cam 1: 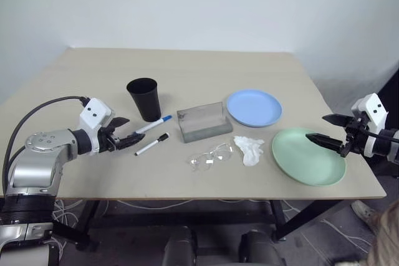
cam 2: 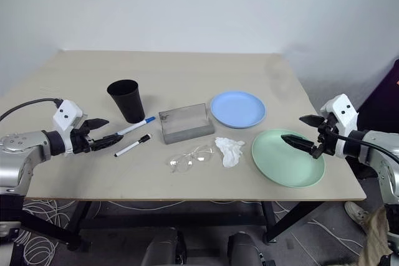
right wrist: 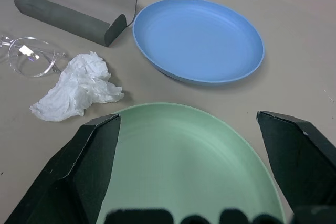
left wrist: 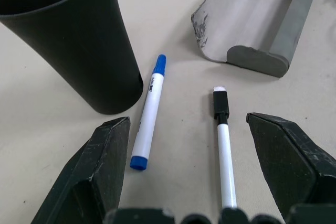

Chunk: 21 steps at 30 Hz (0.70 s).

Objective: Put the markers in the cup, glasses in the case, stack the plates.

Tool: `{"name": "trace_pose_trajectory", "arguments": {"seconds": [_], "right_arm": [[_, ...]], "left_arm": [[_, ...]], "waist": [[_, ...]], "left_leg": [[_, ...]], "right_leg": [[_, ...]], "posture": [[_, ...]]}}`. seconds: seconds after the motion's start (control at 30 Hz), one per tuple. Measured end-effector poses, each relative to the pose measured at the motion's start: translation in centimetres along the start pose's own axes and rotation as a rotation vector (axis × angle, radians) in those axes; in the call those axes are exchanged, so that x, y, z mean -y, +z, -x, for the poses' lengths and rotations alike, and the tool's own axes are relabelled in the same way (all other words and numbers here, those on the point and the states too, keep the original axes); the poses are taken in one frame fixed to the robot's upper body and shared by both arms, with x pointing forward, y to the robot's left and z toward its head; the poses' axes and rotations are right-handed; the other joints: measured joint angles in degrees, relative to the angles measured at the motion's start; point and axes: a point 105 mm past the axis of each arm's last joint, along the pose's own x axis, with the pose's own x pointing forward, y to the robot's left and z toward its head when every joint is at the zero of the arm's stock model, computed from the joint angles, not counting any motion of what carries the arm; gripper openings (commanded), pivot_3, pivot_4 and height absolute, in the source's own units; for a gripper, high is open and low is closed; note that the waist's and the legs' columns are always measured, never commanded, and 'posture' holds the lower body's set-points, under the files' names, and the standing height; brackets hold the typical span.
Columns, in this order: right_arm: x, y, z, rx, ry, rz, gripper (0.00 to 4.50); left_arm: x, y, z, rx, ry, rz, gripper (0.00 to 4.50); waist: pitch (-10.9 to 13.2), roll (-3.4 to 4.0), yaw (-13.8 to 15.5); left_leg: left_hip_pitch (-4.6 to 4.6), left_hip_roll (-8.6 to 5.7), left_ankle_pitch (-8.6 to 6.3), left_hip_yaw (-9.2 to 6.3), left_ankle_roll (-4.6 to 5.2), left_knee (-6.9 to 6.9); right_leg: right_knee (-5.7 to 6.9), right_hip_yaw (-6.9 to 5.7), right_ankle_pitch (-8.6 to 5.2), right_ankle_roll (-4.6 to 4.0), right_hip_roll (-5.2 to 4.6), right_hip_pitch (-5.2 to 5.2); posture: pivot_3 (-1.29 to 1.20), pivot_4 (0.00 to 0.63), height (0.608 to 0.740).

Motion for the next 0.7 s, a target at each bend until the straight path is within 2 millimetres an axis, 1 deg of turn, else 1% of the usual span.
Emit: {"name": "trace_pose_trajectory", "arguments": {"seconds": [0.2, 0.33, 0.47, 0.7], "right_arm": [[0.2, -0.2, 0.3, -0.016, 0.007, -0.006, 4.5], [0.6, -0.7, 0.5, -0.031, 0.001, -0.022, 4.5], [1.1, -1.7, 0.7, -0.056, -0.02, -0.048, 4.5], [2.9, -2.9, 0.8, -0.083, -0.081, -0.102, 4.5]], "left_arm": [[0.8, -1.0, -0.4, -0.001, -0.006, 0.037, 3.74], [1.1, -0.6, -0.4, 0.011, -0.01, 0.027, 3.74], [1.3, -0.7, -0.4, 0.008, -0.01, 0.03, 3.74], [1.9, -0.2, -0.8, 0.033, -0.023, 0.02, 3.74]], "waist": [[0.0, -0.01, 0.0], [0.0, -0.01, 0.0], [0.0, -0.01, 0.0], [0.0, 0.0, 0.0]], "left_leg": [[0.0, 0.01, 0.01, -0.02, 0.01, 0.0], [0.0, 0.01, 0.01, -0.01, 0.01, 0.0], [0.0, 0.01, 0.01, -0.02, 0.02, 0.0], [0.0, 0.01, 0.02, -0.01, 0.03, 0.0]], "right_leg": [[-0.01, -0.03, 0.01, 0.0, 0.0, 0.01], [-0.02, -0.03, 0.01, 0.0, 0.0, 0.03], [-0.02, -0.04, 0.01, 0.0, 0.0, 0.02], [-0.02, -0.04, 0.03, 0.0, 0.0, 0.04]], "posture": [[0.0, 0.0, 0.649], [0.0, 0.0, 0.649], [0.0, 0.0, 0.649], [0.0, 0.0, 0.649]]}}
